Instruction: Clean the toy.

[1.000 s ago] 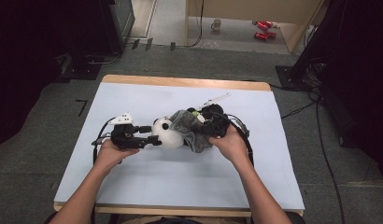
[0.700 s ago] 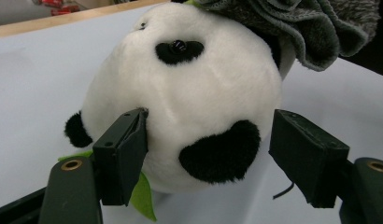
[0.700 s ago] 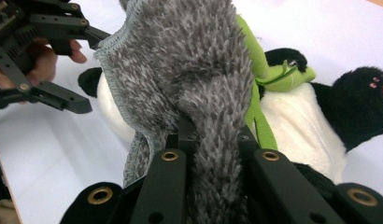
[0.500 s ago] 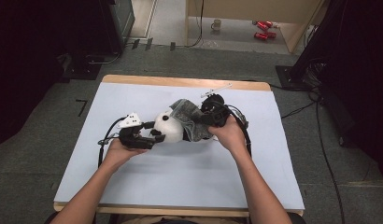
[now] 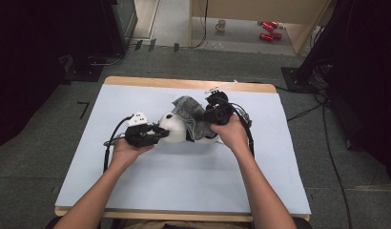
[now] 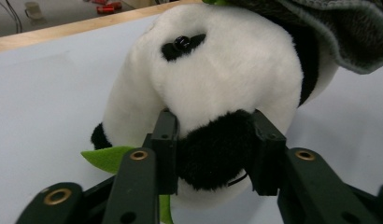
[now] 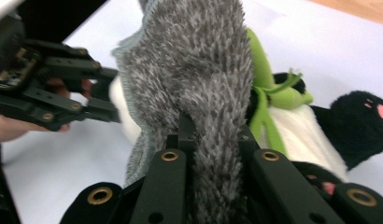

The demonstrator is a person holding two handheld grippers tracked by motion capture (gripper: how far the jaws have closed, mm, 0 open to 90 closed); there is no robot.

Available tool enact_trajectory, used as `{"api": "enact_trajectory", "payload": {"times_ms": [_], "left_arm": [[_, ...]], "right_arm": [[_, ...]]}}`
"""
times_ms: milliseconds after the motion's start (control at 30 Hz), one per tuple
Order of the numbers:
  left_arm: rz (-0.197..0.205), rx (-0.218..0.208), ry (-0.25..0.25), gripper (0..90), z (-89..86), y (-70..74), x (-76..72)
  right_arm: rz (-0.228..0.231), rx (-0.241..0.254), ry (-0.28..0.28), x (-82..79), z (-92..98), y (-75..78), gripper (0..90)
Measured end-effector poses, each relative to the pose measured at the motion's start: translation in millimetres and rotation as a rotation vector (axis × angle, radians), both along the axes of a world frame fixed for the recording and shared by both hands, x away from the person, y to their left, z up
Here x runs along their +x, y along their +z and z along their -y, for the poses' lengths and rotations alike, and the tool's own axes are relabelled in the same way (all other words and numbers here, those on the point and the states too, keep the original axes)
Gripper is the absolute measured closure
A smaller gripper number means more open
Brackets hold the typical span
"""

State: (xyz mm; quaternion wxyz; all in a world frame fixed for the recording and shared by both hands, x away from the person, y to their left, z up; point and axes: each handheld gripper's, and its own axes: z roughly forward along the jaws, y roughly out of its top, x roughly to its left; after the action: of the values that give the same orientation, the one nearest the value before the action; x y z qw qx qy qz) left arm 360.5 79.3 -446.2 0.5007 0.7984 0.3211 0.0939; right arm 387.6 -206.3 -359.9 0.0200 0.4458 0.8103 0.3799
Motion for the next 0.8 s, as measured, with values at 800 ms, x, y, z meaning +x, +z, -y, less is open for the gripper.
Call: {"api": "enact_trajectory", "payload": {"times_ms": [800], "left_arm": [[-0.109, -0.011, 0.045, 66.8, 2.2, 19.0, -6.7]], "right_arm": [[0.008, 0.007, 0.029, -8.8, -56.9, -4.8, 80.7]]}}
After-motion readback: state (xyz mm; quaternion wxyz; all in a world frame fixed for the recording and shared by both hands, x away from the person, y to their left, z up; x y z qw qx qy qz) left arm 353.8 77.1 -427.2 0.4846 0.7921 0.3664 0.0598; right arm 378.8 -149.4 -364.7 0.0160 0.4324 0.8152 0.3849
